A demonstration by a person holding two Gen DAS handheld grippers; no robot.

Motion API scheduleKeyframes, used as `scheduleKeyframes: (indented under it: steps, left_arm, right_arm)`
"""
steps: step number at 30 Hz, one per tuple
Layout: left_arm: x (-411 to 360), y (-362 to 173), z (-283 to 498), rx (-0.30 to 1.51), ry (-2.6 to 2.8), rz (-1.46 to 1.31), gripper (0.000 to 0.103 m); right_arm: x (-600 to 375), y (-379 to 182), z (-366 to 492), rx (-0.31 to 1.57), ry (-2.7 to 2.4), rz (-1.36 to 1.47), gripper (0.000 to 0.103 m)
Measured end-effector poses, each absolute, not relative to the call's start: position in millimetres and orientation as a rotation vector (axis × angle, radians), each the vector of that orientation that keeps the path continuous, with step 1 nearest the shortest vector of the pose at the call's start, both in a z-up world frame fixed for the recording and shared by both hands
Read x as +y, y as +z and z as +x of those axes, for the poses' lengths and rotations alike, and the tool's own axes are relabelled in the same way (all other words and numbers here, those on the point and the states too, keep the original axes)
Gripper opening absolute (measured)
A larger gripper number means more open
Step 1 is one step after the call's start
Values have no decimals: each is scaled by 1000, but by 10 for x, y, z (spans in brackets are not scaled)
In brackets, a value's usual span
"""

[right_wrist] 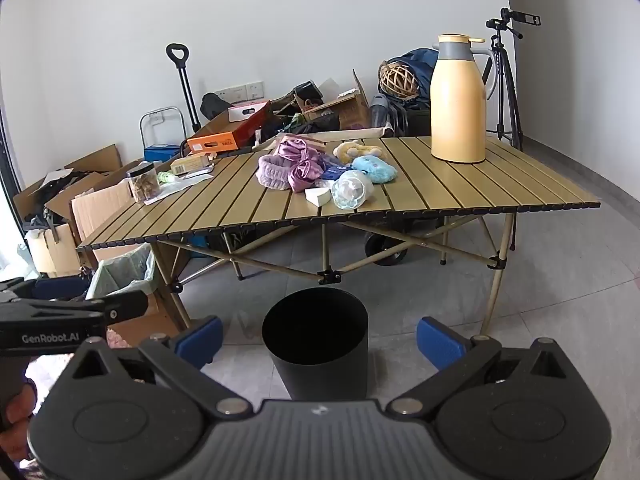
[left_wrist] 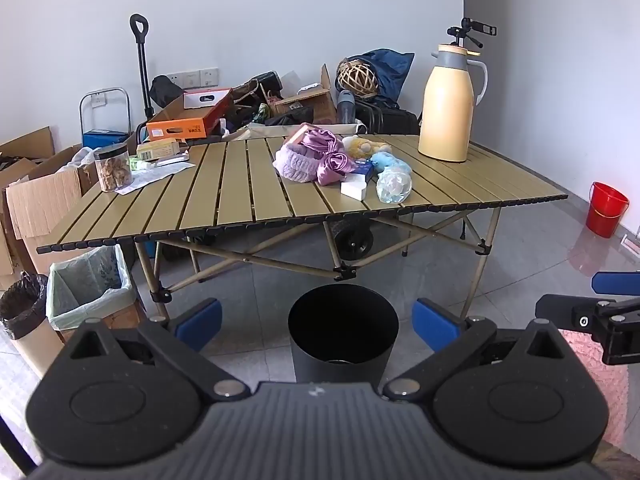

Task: Collect trash

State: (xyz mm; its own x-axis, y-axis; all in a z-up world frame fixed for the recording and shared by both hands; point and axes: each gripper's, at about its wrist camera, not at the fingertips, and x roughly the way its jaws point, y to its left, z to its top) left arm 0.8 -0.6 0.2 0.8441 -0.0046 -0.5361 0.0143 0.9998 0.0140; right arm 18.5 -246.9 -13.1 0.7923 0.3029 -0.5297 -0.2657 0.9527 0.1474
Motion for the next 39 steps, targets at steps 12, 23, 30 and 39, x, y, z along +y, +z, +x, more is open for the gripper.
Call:
scheduleKeyframes:
  steps: [12,23,30,39]
  left_arm:
    - [-42,18,-2,552,-12,21,103]
    - [-22,18,-8,550,-15,20,103]
    - [-22,21,-11,549,-14,20,103]
    - [-8,24,-10,546,-12,24,103]
  right_arm:
    - [-2454,-130,187,585,305,65,103]
    - [-2454,-135,182,583,304,63,103]
    - [-2453,-136,181,582,304,63,103]
    - [-2452,-134,178,581,306,66,103]
